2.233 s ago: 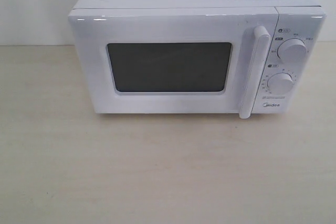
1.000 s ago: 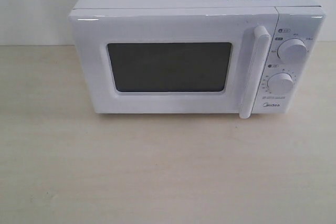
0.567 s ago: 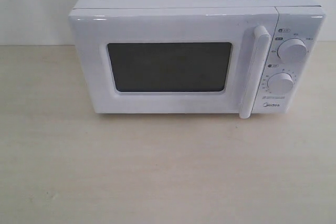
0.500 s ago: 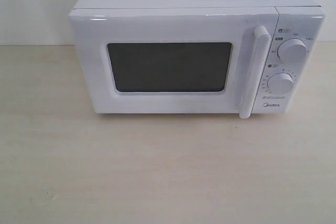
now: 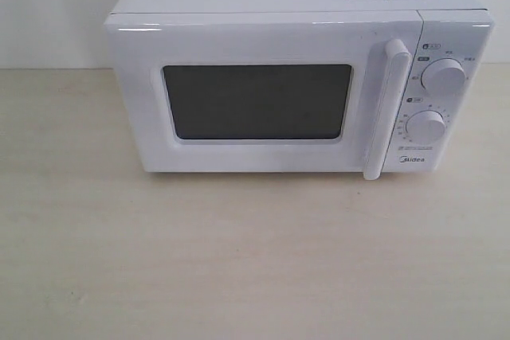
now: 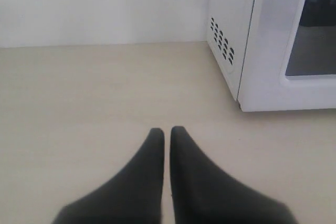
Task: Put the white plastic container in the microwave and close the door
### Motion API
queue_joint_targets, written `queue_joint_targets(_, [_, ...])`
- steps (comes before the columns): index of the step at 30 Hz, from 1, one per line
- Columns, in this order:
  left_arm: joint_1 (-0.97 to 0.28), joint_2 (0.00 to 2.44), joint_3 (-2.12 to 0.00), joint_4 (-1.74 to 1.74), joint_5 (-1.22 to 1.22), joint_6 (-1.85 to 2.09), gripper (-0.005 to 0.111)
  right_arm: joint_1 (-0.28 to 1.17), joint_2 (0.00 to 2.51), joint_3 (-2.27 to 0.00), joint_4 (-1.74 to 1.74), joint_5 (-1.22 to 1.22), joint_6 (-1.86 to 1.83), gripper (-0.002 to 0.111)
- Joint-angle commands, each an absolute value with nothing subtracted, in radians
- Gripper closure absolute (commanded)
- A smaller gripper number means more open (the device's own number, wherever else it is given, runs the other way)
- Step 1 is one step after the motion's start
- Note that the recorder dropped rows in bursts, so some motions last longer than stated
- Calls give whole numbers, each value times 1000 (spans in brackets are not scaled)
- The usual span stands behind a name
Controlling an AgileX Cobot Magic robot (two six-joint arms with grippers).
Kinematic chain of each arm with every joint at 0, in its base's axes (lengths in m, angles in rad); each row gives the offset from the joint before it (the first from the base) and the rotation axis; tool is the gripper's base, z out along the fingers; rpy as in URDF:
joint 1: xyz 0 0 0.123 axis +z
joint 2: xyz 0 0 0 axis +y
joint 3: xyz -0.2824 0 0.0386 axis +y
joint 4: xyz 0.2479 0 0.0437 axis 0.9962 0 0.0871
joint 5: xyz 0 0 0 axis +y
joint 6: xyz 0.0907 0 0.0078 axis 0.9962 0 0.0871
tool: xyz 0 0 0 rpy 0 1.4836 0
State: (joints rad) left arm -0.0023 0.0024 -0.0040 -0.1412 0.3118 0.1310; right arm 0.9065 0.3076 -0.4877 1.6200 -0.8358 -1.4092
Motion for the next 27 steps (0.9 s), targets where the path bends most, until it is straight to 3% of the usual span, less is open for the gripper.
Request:
queue_joint_targets(1, [-11, 0, 0, -149, 315, 136, 103, 906, 302, -487, 1617, -841, -1412, 108])
queue_joint_targets(23, [-11, 0, 0, -149, 315, 137, 103, 906, 289, -487, 1621, -897, -1438, 108])
queue_joint_targets(27, [-11, 0, 0, -149, 315, 136, 103, 805, 245, -483, 1708, -792, -1374, 108])
